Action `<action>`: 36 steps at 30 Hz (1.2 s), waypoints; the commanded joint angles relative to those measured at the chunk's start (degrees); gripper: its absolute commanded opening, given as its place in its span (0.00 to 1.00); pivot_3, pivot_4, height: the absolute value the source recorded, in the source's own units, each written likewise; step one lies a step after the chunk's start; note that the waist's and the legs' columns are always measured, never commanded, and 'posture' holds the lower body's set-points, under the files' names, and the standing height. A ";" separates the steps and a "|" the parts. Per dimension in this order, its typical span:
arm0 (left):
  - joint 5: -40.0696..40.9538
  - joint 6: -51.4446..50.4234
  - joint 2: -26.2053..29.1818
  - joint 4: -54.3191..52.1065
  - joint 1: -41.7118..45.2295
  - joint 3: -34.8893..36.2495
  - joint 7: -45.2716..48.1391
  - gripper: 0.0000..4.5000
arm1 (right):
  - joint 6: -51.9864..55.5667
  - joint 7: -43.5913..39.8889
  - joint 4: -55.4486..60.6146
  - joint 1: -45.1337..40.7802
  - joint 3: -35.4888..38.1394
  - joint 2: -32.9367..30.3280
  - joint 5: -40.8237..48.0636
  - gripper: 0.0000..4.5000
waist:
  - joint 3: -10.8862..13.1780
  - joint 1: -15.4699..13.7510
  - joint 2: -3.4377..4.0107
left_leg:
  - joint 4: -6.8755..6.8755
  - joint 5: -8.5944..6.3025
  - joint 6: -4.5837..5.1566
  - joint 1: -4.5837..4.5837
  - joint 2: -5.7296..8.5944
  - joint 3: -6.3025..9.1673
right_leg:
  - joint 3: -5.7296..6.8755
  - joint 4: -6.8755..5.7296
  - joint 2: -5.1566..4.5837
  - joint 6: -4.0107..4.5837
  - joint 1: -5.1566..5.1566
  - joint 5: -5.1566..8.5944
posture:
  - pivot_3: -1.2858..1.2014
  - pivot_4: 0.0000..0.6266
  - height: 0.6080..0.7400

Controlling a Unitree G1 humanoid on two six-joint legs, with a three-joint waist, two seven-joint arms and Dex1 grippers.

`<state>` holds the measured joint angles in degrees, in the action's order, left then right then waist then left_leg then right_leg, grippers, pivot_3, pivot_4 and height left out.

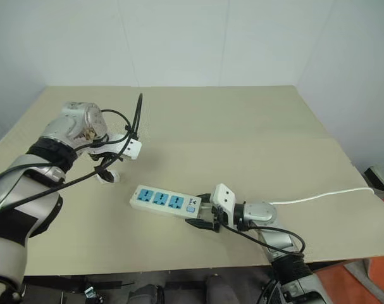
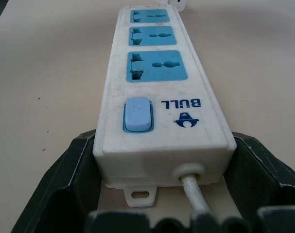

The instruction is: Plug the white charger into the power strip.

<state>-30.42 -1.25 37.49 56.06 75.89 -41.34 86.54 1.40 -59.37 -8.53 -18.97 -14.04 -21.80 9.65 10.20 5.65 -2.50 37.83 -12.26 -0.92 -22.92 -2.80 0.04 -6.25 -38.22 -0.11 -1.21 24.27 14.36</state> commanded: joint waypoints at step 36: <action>-2.22 3.47 -4.77 7.86 1.99 6.37 -4.84 0.23 | -0.46 1.01 -0.57 0.71 -3.96 -0.26 -4.14 0.76 | -0.02 0.11 -0.03 | 0.00 0.00 0.00 0.15 -0.01 -0.01 | -0.25 -0.18 0.18 0.00 -0.01 0.00 | 0.52 0.24 1.00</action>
<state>-34.75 2.20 32.36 65.76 75.88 -37.42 81.98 0.47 -58.11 -7.91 -19.11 -15.05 -21.86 7.96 10.18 5.76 -2.53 37.83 -12.26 -0.92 -22.77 -2.82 0.03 -6.50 -38.40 0.06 -1.21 24.26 14.36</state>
